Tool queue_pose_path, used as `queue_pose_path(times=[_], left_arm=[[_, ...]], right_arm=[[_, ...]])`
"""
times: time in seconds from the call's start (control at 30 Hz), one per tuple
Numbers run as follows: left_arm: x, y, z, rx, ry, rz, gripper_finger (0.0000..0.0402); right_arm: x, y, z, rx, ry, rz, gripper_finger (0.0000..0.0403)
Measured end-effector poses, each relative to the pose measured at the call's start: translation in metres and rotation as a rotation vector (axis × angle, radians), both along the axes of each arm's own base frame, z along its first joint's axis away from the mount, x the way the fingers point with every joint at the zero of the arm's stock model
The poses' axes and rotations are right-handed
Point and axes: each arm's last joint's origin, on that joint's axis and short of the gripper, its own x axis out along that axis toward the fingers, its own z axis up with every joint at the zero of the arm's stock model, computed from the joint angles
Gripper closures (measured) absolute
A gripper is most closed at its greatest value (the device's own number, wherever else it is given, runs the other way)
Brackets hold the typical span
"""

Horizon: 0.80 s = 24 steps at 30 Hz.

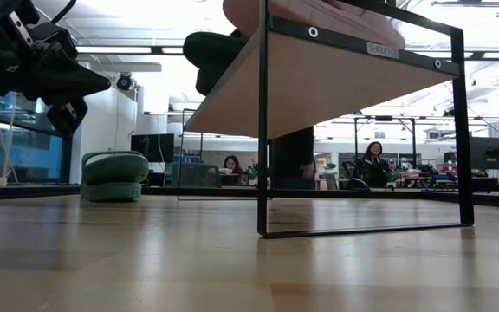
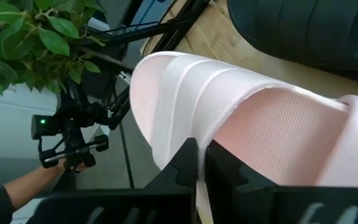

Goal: Pick and place slides into the shelf
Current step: Put the pink pair of slides on the shelf

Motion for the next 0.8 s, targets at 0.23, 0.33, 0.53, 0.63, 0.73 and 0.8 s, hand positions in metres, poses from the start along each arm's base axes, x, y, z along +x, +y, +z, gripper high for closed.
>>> queue_pose_path(times=[0.23,0.33,0.53,0.63,0.73,0.8], left_arm=[[0.000,0.000,0.000,0.002,0.000,0.000,0.0401],[0.000,0.000,0.000,0.003,0.000,0.000,0.0401],[0.000,0.000,0.000,0.003,0.000,0.000,0.0401],[0.000,0.000,0.000,0.003,0.001,0.000,0.0401],[0.000,0.000,0.000,0.003,0.001,-0.001,0.0401],[0.000,0.000,0.000,0.003,0.001,-0.001,0.0401]], right_arm=[[-0.001,-0.001,-0.002,0.003,0.029,-0.024,0.0403],[-0.001,-0.001,-0.003,0.001,0.032,-0.024,0.0403],[0.005,0.000,-0.009,-0.003,0.055,-0.022,0.0403],[0.009,0.001,-0.013,-0.004,0.061,-0.017,0.0403],[0.013,0.003,-0.017,0.003,0.077,-0.006,0.0403],[0.015,0.005,-0.020,0.007,0.086,0.001,0.0403]])
